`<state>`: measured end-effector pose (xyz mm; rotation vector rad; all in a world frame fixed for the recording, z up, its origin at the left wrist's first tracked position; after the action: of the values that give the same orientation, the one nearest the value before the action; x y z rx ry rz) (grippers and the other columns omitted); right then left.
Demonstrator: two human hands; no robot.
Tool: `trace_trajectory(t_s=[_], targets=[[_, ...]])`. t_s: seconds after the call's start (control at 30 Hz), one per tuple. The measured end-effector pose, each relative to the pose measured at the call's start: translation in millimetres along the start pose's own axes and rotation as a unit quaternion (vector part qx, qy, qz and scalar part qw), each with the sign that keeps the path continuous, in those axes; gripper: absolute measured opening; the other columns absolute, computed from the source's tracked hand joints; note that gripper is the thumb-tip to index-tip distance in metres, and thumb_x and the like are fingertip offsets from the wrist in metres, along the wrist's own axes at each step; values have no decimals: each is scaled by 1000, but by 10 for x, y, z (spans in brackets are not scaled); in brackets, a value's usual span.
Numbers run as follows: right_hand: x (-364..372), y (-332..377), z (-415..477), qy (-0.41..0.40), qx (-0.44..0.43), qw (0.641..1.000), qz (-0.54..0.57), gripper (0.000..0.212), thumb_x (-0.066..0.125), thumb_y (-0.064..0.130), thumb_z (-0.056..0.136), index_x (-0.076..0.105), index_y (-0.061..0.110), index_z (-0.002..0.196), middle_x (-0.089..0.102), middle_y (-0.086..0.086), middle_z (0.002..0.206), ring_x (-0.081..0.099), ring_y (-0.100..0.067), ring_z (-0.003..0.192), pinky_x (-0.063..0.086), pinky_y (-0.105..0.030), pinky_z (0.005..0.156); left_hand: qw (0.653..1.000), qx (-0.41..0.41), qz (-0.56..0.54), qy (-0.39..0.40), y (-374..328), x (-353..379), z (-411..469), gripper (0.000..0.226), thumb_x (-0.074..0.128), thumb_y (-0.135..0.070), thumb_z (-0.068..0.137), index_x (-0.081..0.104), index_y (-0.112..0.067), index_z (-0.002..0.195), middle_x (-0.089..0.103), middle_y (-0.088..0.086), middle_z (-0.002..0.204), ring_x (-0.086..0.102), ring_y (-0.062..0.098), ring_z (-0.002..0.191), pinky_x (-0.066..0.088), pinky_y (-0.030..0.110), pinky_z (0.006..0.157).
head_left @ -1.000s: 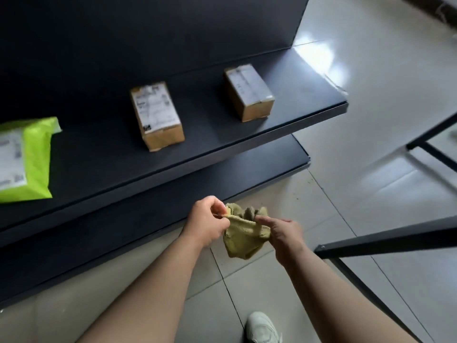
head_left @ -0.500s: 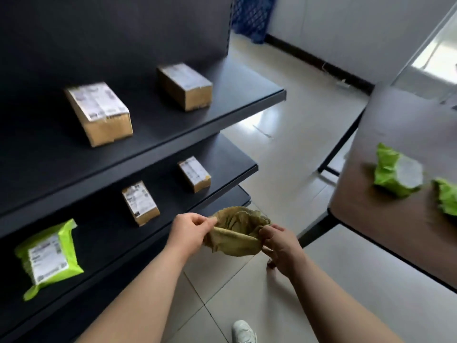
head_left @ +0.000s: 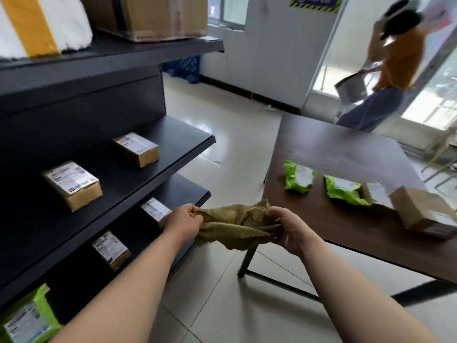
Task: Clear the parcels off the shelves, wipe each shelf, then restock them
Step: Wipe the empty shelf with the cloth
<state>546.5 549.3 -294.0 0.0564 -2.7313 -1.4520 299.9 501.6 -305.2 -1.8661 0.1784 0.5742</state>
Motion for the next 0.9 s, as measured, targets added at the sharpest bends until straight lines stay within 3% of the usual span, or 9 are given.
trace_trajectory(t_s=[0.07,0.13,0.2,0.3,0.43,0.53,0.63,0.77,0.9], targets=[[-190,96,-94,9,-12,1000,-18,20,70,15,79,69,6,97,70,-9,79,66,-23,68,54,-33,62,1000,27,13,10,-216,95,-28,16,49,-11,88,60,-23,86,66,2,86,62,20,83,55,34,72],[-449,180,-180,-18,-24,999,-41,20,70,13,79,71,9,99,70,-7,83,64,-22,74,50,-33,67,998,54,30,16,-455,238,-46,21,46,-8,89,58,-25,86,64,-1,86,60,16,80,50,28,63],[-665,240,-227,-44,-22,997,-53,12,67,8,79,71,14,87,67,-5,80,60,-21,74,45,-33,69,996,75,52,20,-644,357,-51,24,43,-6,89,56,-26,86,63,-1,86,56,13,77,41,23,56],[-1087,348,-259,-62,-24,996,-57,15,64,1,77,65,16,73,62,-3,73,58,-20,73,45,-35,76,992,100,67,34,-980,651,-50,25,41,-5,91,55,-25,87,62,0,87,54,13,78,39,22,57],[-1671,530,-273,-86,-63,991,-84,14,67,-3,80,64,11,82,64,-6,71,62,-14,59,50,-22,51,988,125,86,38,-1407,1130,-40,22,43,-8,93,60,-21,93,63,-1,89,57,17,82,44,27,64],[-2141,682,-241,-107,-85,986,-96,20,75,-2,77,60,10,80,63,-8,73,61,-19,61,52,-25,54,984,131,109,52,-1688,1518,-26,14,50,-18,95,64,-17,90,65,3,89,58,23,85,42,28,69],[-2547,835,-188,-114,-92,984,-97,23,83,6,72,63,6,85,68,-9,74,66,-18,60,54,-25,54,983,125,115,72,-1932,1906,-28,21,53,-25,94,65,-11,86,66,7,89,60,26,87,44,29,69],[-2884,997,-71,-61,-84,989,-105,33,79,20,78,71,1,102,73,-17,94,69,-27,78,59,-38,79,981,94,69,152,-2185,2495,-93,27,48,-28,96,67,-9,103,66,10,101,62,28,97,52,44,88],[-3114,1053,76,-18,-67,991,-115,13,65,18,92,71,9,99,72,-10,85,67,-20,69,55,-29,58,953,-37,-149,263,-2406,3112,-247,27,39,-24,101,63,-14,110,68,11,101,66,26,90,56,42,78]])
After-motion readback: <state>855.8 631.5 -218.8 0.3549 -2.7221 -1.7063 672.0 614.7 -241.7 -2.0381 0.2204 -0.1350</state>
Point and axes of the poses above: each hand's wrist, its own z-axis towards the middle knuckle, its own x-axis out of the palm, y = z × x, the point moved 2 cm from there along z, towards the middle knuckle
